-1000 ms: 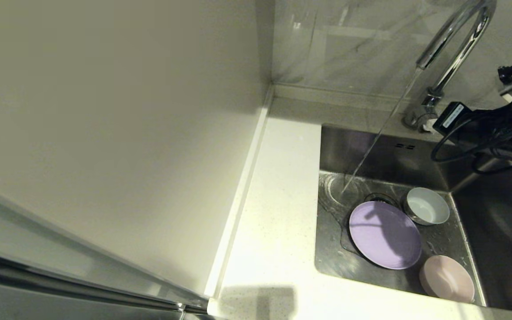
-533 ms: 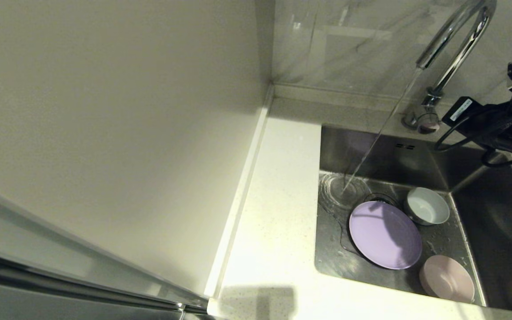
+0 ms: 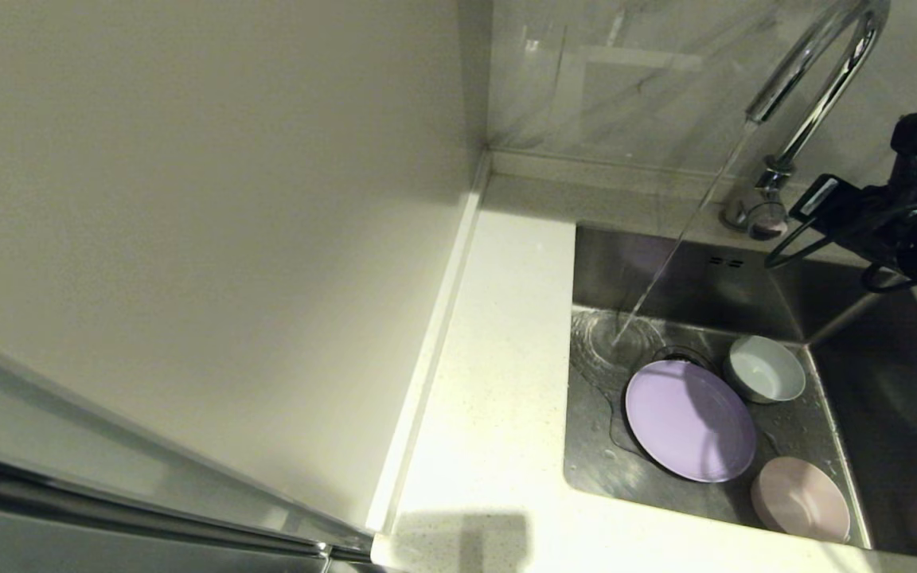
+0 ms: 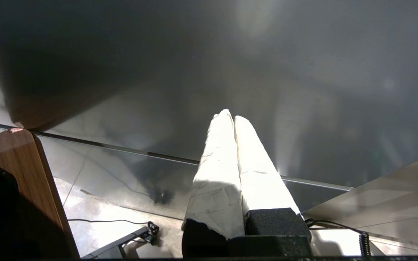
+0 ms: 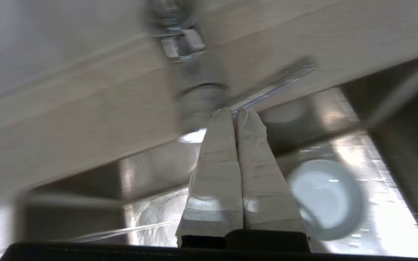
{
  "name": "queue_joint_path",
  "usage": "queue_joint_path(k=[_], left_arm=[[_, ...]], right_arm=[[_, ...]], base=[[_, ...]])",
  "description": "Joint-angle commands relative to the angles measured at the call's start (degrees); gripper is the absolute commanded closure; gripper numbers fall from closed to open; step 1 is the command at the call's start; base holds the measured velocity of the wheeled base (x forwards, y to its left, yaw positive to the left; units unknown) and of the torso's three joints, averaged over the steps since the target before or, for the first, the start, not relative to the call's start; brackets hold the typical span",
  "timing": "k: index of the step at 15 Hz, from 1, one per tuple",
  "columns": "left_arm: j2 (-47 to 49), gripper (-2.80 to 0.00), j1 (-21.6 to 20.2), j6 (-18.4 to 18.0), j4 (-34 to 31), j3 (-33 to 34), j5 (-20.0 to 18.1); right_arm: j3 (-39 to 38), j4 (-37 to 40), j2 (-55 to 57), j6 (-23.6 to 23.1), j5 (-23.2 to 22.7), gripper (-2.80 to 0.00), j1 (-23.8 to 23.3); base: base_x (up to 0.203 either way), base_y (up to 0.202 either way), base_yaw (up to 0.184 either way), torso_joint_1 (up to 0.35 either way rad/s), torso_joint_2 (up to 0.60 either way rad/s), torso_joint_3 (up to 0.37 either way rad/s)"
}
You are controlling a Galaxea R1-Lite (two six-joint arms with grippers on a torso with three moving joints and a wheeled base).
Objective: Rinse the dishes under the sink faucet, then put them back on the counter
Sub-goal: Turn off the faucet
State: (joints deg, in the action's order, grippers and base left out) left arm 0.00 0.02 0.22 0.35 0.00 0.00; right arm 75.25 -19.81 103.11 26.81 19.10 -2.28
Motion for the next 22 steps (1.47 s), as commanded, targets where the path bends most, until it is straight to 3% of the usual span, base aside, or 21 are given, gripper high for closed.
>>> queue_joint_path(k=[1,19,22], left_arm=[[0.00,0.00,0.04,0.04,0.02,0.18,0.00],[0.00,0.00,0.06,0.04,0.00,0.18,0.00],[0.00,0.00,-0.02,0.04,0.09,0.18,0.00]], right_arm=[[-0.54,-0.14,0.08,-1.19,0.76,0.00,-1.14],[7.01,-4.71,7.63,-1.50,1.64,0.00,-1.06],[6.66,-4.89,5.47,0.27,1.58,0.00,-1.06]], base=[[0.000,0.000,0.000,0.000,0.00,0.000],[0.000,0.000,0.000,0.000,0.00,0.000],[0.000,0.000,0.000,0.000,0.00,0.000]])
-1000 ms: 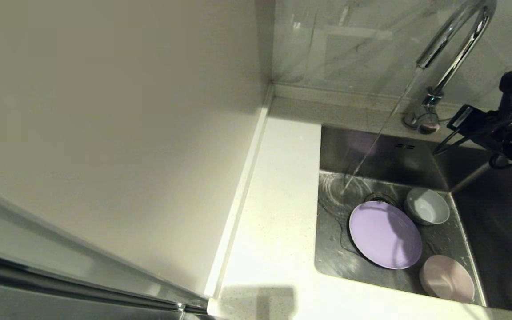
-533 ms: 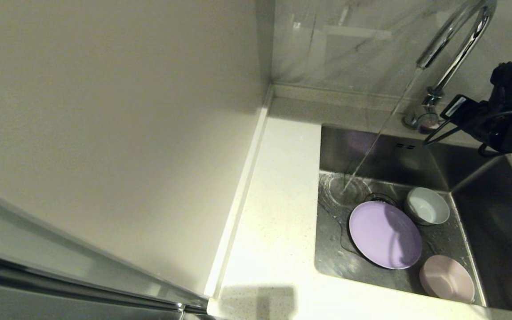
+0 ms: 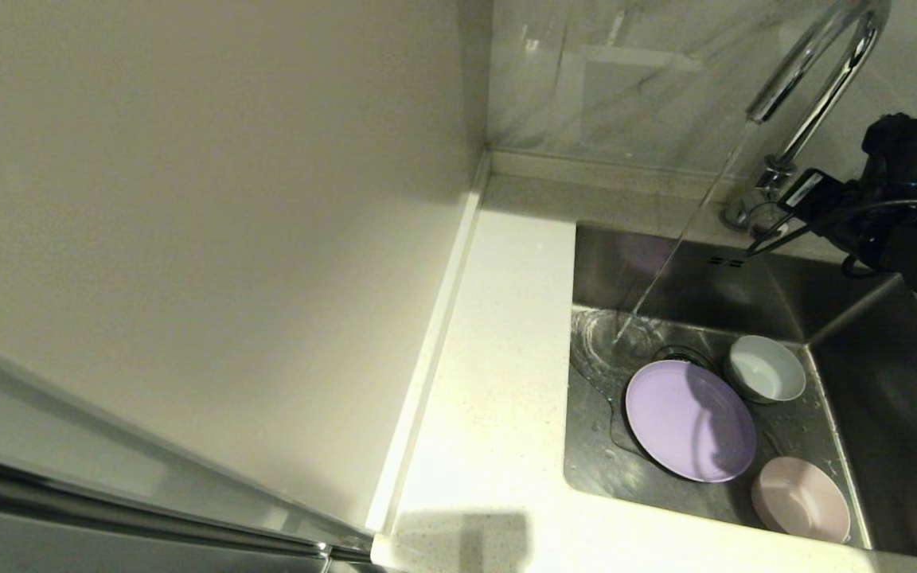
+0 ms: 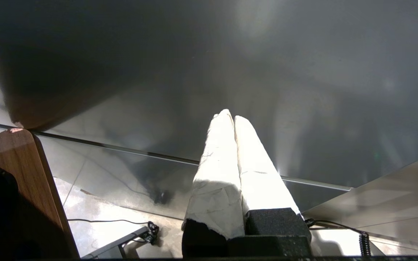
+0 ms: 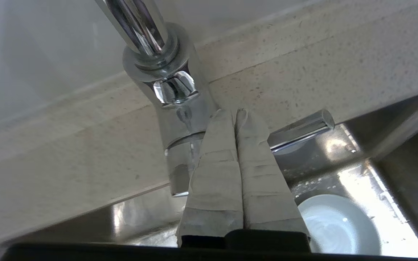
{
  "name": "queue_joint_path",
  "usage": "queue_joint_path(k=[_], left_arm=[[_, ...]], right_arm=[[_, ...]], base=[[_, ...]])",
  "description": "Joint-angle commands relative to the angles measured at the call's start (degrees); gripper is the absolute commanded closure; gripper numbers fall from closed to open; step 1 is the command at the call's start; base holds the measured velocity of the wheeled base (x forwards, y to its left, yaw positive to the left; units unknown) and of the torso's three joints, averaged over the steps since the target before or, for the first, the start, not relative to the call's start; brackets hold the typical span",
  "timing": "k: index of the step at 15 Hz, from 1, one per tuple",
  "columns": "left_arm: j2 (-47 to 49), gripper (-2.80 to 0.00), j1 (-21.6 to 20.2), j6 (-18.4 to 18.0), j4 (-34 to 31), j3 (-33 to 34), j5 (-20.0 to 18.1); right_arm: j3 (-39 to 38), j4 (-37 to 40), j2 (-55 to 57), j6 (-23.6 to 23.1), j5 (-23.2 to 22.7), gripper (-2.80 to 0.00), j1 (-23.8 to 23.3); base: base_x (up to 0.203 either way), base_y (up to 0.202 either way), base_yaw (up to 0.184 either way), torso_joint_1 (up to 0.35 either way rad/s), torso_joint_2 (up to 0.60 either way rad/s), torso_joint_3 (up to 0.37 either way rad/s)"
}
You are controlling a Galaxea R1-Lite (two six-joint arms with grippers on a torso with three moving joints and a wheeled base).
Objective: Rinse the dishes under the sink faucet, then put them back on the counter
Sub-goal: Turn off the faucet
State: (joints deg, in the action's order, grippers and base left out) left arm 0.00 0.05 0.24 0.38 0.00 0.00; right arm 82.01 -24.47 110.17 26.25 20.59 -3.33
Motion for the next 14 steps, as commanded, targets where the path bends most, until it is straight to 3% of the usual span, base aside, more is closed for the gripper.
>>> queue_joint_path(k=[1,3,6,9,14], left_arm=[[0.00,0.00,-0.05,0.02,-0.02,0.18,0.00],[0.00,0.00,-0.05,0.02,-0.03,0.18,0.00],[0.00,0.00,-0.05,0.02,0.06,0.18,0.00],[0.00,0.00,-0.05,0.02,-0.03,0.18,0.00],[0.00,0.00,0.04,0.02,0.06,0.18,0.00]], right_arm=[[-0.15,-0.16,-3.25,1.53,0.03,0.00,-0.08],[-1.31,0.04,-6.98,1.25,0.03,0.00,-0.49],[-7.23,0.09,-10.77,-6.52,0.34,0.00,-2.80],[-11.09,0.21,-10.88,-11.16,1.62,0.00,-3.36],[-10.26,0.40,-6.40,-12.54,1.21,0.00,-0.97]], base=[[0.000,0.000,0.000,0.000,0.00,0.000],[0.000,0.000,0.000,0.000,0.00,0.000],[0.000,0.000,0.000,0.000,0.00,0.000],[0.000,0.000,0.000,0.000,0.00,0.000],[0.000,0.000,0.000,0.000,0.00,0.000]])
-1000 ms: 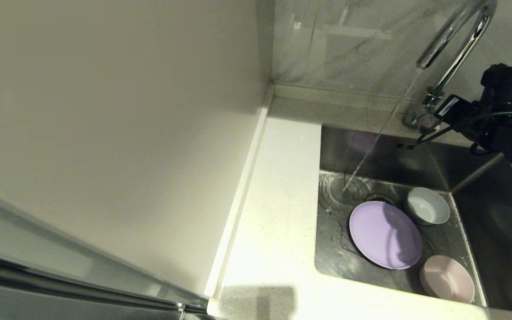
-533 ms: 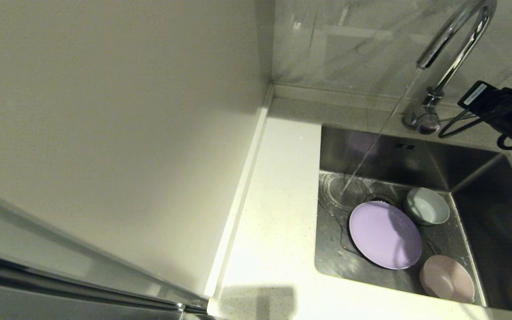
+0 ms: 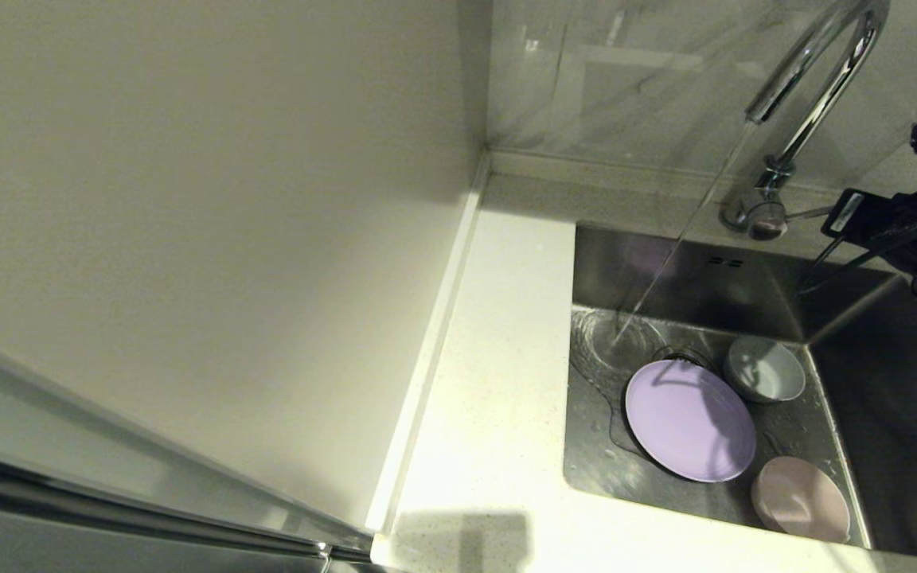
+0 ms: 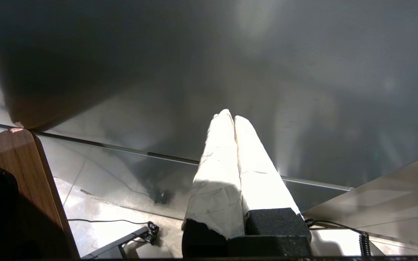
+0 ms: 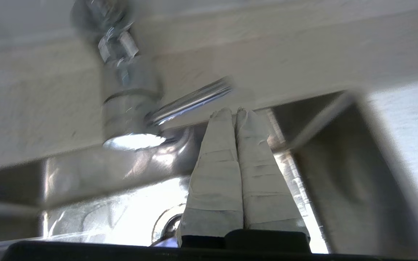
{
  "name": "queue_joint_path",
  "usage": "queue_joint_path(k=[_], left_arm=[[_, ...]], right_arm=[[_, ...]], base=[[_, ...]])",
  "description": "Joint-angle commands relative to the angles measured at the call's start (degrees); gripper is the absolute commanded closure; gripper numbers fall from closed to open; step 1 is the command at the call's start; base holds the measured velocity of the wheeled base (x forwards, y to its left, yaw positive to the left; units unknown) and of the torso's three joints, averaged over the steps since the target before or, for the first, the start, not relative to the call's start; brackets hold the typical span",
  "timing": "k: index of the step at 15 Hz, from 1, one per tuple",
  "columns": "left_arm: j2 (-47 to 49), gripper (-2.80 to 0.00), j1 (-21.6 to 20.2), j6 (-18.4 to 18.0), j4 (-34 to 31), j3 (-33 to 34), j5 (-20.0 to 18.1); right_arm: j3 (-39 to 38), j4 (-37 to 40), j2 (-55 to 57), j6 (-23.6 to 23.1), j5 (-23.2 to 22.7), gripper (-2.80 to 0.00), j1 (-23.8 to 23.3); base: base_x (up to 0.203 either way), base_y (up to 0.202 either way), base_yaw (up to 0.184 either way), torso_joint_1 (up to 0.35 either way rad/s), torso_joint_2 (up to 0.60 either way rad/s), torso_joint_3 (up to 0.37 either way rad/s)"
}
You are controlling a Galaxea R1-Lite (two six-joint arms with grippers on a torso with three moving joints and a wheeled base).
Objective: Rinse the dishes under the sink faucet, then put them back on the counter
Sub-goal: Turn off the faucet
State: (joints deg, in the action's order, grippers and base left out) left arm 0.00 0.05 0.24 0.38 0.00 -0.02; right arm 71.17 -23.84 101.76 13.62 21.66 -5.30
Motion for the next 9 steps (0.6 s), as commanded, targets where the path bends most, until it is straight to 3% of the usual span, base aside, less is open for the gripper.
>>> queue_joint_path(k=[1,9], left_arm=[[0.00,0.00,-0.05,0.02,-0.03,0.18,0.02],[0.00,0.00,0.01,0.02,0.02,0.18,0.02]], right_arm=[[0.98,-0.27,2.94,0.09,0.13,0.00,1.66],[11.60,-0.50,10.69,2.69,0.22,0.00,4.11]], base=[[0.000,0.000,0.000,0.000,0.00,0.000],[0.000,0.000,0.000,0.000,0.00,0.000]])
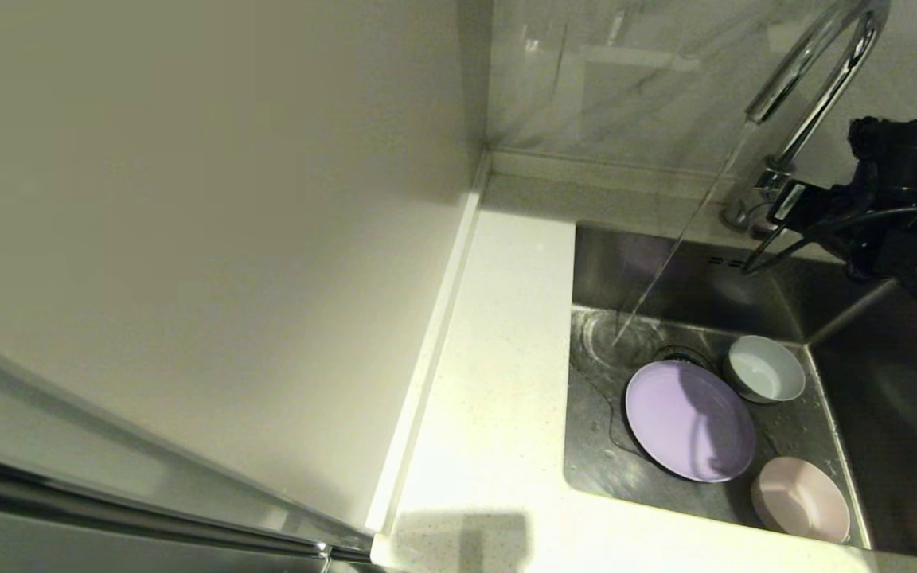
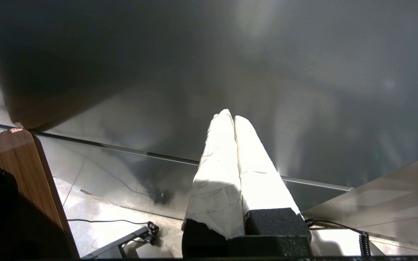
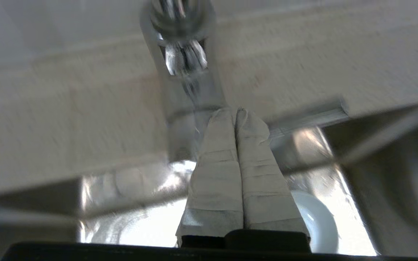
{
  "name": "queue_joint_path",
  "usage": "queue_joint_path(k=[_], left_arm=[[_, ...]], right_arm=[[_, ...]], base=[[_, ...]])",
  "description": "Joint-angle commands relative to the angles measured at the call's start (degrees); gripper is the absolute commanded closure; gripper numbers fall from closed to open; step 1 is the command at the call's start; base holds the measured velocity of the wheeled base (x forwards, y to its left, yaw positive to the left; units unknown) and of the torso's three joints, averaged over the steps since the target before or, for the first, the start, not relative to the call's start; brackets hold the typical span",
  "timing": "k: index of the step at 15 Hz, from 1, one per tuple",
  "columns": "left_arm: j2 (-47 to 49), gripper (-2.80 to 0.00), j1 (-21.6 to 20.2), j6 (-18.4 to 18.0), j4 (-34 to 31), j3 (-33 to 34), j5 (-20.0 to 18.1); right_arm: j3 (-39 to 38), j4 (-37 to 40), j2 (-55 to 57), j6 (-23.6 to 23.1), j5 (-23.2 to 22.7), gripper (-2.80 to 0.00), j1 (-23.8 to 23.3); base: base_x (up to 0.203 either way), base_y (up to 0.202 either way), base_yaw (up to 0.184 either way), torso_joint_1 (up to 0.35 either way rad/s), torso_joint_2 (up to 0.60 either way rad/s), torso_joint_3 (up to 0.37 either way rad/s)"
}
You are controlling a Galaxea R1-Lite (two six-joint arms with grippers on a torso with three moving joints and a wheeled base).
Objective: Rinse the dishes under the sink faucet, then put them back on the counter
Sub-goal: Turn off the faucet
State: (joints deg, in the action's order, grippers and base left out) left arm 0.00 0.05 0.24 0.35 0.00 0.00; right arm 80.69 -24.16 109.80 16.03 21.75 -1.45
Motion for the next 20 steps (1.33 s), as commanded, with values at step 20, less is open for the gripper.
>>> queue_joint_path(k=[20], left_arm=[[0.00,0.00,0.02,0.02,0.00,0.18,0.00]], right_arm=[[-0.63,10.53,-9.51,-1.49,-1.07,0.00,-4.33]], base=[[0.000,0.000,0.000,0.000,0.00,0.000]])
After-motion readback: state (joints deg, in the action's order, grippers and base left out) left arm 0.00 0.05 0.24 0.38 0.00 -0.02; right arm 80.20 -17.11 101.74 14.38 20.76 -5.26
